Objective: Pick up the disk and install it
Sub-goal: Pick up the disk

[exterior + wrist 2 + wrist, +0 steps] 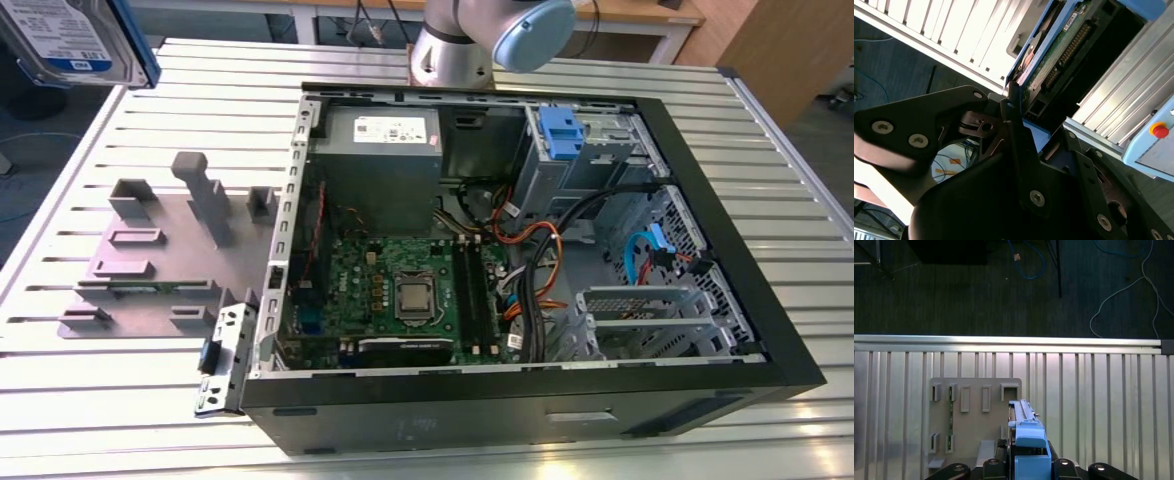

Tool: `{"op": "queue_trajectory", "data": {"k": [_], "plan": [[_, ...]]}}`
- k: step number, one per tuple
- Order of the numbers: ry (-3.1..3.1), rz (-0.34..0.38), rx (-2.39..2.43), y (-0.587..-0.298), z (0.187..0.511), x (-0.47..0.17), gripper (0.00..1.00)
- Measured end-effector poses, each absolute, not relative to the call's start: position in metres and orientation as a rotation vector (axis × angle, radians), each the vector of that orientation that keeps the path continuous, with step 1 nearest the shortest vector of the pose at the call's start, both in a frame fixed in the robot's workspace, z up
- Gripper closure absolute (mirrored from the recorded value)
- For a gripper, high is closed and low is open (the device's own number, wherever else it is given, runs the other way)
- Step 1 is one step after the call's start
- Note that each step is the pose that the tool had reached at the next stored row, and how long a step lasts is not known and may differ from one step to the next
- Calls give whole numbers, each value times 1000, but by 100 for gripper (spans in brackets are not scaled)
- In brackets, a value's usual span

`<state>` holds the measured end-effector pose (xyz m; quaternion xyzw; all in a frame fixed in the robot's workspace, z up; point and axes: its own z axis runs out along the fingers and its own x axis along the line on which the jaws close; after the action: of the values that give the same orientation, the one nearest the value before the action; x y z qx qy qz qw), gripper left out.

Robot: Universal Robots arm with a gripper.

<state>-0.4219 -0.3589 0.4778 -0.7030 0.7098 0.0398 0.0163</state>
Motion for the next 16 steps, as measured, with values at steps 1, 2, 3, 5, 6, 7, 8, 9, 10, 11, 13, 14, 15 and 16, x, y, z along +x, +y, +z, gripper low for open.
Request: {"op": "queue_trajectory", "data": {"k": [1, 2, 3, 5, 6, 7, 8, 9, 10, 11, 13, 14, 15, 16], "plan": [[2207, 124, -2186, -359, 478, -422, 63], [2207, 124, -2186, -359, 478, -422, 63], [2207, 124, -2186, -359, 478, -422, 63], [2207, 124, -2186, -359, 479, -422, 63], [2207, 124, -2186, -359, 479, -422, 63], [2207, 124, -2186, -359, 480, -422, 63], [2207, 124, -2186, -359, 480, -422, 63], [2207, 124, -2186, -359, 480, -422, 63], [2207, 124, -2186, -359, 481, -422, 63], [2207, 124, -2186, -359, 481, -422, 63], [2207, 124, -2186, -359, 481, -422, 63], [2207, 124, -2186, -359, 481, -422, 63], [2207, 124, -2186, -359, 481, -422, 63], [2207, 124, -2186, -359, 482, -422, 63]]}}
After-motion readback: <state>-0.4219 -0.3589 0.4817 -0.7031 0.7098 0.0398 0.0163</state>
